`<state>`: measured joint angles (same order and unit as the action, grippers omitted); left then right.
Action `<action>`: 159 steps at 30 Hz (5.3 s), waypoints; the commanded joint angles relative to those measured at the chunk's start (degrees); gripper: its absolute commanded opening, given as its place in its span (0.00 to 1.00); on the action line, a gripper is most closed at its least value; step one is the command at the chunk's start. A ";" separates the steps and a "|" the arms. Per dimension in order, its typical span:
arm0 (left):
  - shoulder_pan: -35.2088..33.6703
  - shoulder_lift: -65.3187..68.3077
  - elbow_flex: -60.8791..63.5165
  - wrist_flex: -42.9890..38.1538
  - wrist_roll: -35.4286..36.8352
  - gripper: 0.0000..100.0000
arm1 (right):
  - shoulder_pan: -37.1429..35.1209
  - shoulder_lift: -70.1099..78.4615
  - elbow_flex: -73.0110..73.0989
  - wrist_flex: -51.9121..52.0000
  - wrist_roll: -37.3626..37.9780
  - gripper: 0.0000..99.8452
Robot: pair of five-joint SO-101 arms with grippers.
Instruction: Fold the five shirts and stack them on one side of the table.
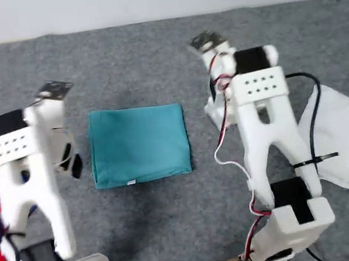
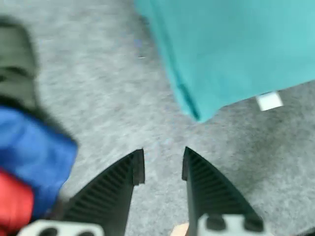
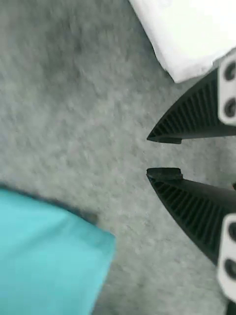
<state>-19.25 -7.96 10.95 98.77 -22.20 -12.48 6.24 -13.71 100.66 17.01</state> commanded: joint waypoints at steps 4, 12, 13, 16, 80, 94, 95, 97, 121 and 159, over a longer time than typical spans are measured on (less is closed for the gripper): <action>-9.14 -8.97 0.04 1.58 -0.79 0.01 | -7.78 1.80 2.81 -2.33 -5.89 0.03; -18.37 -9.58 0.04 -0.53 4.13 0.01 | -17.45 13.23 2.81 -11.03 -6.24 0.01; -19.08 -9.58 0.04 -0.79 4.13 0.01 | -17.89 14.81 2.81 -12.26 -6.15 0.01; -20.31 -9.58 0.04 -0.79 3.96 0.01 | -18.51 19.82 2.81 -14.81 -6.15 0.01; -14.33 -9.58 -0.13 -2.81 3.96 0.01 | -13.49 38.37 -29.98 2.42 -10.46 0.01; -14.33 -9.76 -0.13 -2.55 3.96 0.01 | 6.37 24.22 -15.56 0.66 19.69 0.01; -14.33 -9.76 -0.13 -2.46 3.96 0.01 | 7.69 24.22 -15.56 -0.66 23.21 0.01; -14.33 -9.76 -0.13 -2.46 3.96 0.01 | 10.07 24.22 -15.56 -3.74 30.42 0.01; -14.33 -9.93 -0.13 0.44 1.76 0.01 | 8.75 25.01 -15.56 -34.33 34.37 0.20; -14.24 -9.58 -0.13 0.26 1.41 0.01 | -5.67 30.55 -22.33 -17.27 -65.67 0.51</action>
<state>-33.93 -15.69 11.30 98.51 -20.18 -18.20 37.27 -33.05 83.87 -46.29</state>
